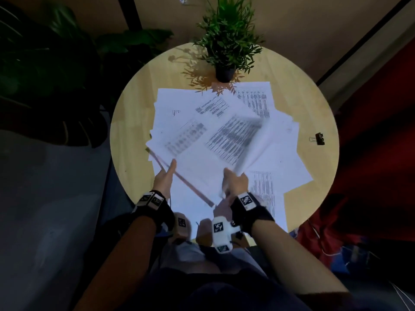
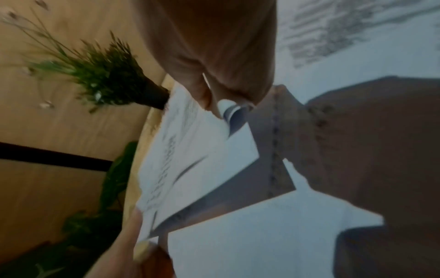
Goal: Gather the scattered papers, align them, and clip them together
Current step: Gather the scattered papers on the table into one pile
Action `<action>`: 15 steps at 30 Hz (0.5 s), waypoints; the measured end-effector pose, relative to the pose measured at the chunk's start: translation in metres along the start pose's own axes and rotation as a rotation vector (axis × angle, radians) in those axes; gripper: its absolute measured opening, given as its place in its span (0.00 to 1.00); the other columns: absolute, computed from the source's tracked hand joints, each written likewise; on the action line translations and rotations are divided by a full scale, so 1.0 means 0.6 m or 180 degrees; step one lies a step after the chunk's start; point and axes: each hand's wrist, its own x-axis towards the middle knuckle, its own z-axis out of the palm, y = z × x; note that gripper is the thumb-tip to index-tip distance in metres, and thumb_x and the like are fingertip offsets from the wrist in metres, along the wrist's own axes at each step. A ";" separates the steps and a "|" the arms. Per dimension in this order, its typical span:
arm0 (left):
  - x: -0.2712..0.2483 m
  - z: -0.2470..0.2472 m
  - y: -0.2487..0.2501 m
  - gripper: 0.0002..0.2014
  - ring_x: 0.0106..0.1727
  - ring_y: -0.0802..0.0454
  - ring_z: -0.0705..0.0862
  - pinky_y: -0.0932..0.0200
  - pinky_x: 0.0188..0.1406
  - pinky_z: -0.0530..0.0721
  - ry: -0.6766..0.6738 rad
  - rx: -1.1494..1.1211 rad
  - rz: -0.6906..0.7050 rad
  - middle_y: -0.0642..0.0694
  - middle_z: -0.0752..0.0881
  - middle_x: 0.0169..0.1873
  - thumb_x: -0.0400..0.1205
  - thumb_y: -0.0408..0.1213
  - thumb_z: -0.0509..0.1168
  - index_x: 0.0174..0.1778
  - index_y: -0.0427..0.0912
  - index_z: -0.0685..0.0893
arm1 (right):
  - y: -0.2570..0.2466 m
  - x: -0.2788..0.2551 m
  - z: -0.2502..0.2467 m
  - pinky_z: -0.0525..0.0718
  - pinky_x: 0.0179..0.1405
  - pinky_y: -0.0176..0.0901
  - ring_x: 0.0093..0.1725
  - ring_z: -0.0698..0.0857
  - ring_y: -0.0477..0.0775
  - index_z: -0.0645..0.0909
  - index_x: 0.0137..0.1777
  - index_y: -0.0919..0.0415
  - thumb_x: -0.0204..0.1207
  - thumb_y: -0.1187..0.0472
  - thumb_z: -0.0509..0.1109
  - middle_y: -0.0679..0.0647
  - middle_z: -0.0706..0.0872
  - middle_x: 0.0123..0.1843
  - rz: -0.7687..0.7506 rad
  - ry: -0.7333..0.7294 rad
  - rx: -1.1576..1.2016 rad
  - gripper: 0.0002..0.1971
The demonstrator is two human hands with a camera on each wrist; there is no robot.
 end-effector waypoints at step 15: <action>0.013 -0.082 -0.013 0.13 0.38 0.48 0.77 0.45 0.73 0.68 0.0057 -0.0047 0.0534 0.48 0.77 0.36 0.84 0.43 0.63 0.36 0.40 0.76 | -0.065 0.065 -0.129 0.77 0.47 0.45 0.54 0.85 0.63 0.78 0.65 0.64 0.70 0.64 0.77 0.63 0.86 0.55 -0.1489 -0.0235 -0.2849 0.23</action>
